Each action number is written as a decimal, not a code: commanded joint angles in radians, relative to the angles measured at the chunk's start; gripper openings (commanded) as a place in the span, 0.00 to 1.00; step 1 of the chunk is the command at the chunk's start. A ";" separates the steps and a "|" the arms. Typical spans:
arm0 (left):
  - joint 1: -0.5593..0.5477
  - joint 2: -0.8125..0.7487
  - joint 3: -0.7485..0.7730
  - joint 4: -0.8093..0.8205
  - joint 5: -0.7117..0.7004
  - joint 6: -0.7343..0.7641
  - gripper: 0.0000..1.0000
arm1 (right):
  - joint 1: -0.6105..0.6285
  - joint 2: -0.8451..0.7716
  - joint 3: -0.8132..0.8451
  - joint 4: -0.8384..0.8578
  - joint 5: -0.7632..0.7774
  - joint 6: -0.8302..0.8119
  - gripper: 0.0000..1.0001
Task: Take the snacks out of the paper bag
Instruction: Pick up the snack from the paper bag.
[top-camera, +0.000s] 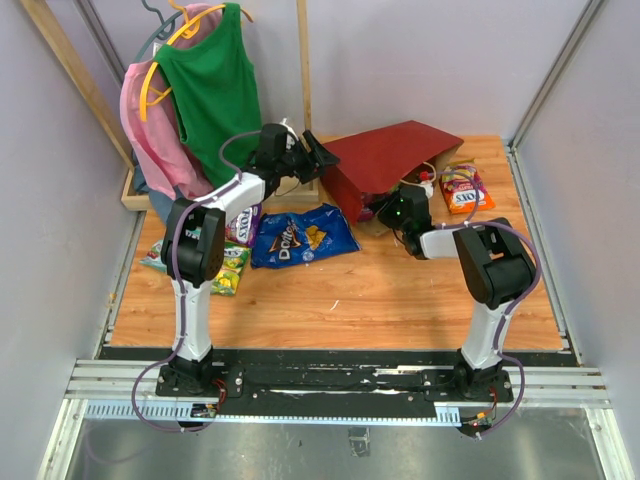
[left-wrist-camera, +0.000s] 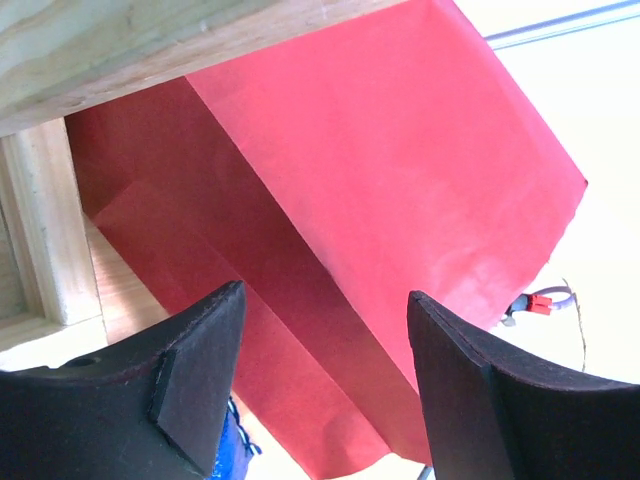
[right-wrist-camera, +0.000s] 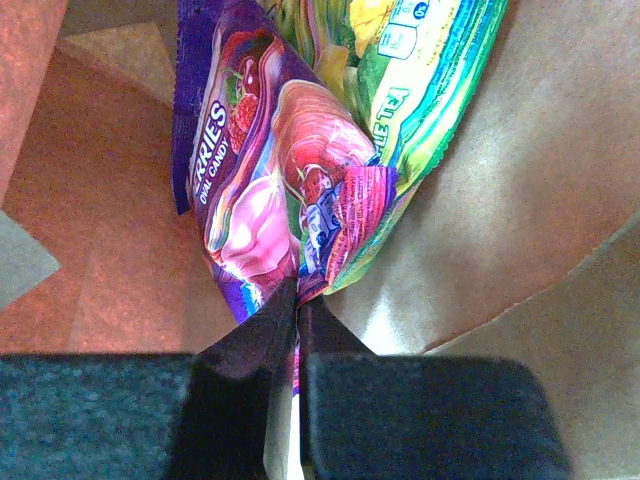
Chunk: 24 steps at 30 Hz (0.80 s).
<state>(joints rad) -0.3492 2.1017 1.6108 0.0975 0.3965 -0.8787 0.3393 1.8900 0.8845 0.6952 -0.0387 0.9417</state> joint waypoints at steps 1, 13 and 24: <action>0.002 -0.025 0.026 0.037 0.022 -0.048 0.69 | 0.006 0.021 0.001 0.060 -0.029 0.010 0.01; -0.043 0.120 0.199 -0.085 -0.011 0.001 0.59 | 0.006 0.017 0.000 0.057 -0.033 0.009 0.01; -0.045 -0.013 0.107 -0.162 -0.205 0.091 0.62 | 0.006 0.010 -0.005 0.052 -0.028 0.001 0.01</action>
<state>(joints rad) -0.3870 2.1796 1.7607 0.0017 0.3008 -0.8528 0.3393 1.9060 0.8845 0.7132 -0.0540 0.9459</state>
